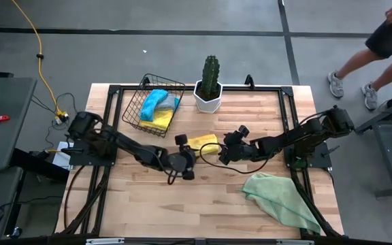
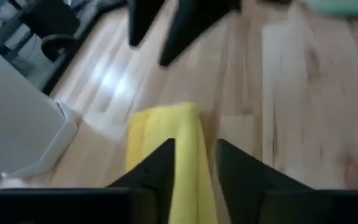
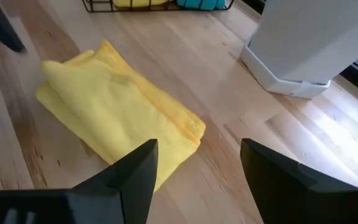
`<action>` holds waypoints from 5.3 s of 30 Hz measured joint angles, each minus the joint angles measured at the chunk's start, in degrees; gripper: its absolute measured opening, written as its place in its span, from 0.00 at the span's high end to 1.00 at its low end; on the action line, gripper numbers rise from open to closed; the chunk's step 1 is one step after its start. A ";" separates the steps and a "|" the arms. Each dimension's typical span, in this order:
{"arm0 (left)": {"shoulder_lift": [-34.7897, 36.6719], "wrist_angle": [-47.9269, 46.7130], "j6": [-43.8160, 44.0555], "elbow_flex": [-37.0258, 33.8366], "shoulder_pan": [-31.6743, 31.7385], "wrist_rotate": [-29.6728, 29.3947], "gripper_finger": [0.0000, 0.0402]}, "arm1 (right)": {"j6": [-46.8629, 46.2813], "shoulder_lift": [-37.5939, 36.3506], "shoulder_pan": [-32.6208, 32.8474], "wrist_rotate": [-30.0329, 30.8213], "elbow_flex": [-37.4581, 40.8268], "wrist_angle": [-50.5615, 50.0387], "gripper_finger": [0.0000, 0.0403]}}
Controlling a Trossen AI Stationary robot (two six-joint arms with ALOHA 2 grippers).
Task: Fold microfiber towels
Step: Put the folded yellow microfiber towel into the mesh basket, then fold the green microfiber towel on the table
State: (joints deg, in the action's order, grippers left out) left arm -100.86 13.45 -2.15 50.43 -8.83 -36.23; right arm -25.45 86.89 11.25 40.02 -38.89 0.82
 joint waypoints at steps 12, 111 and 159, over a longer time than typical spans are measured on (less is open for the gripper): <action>-13.79 -9.86 3.99 11.34 2.54 6.90 0.41 | -0.19 0.00 0.00 0.79 0.00 0.62 0.45; 15.31 -69.03 23.01 17.92 43.61 5.50 1.00 | -1.51 0.04 -1.99 -1.21 -0.07 3.38 0.45; 20.39 -27.75 13.86 9.14 19.02 31.27 0.58 | 4.03 -1.52 1.35 -7.97 -0.04 2.54 0.45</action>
State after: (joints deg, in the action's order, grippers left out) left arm -80.47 -14.29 11.71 59.57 10.20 -4.95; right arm -21.42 85.37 12.60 32.05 -38.94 3.36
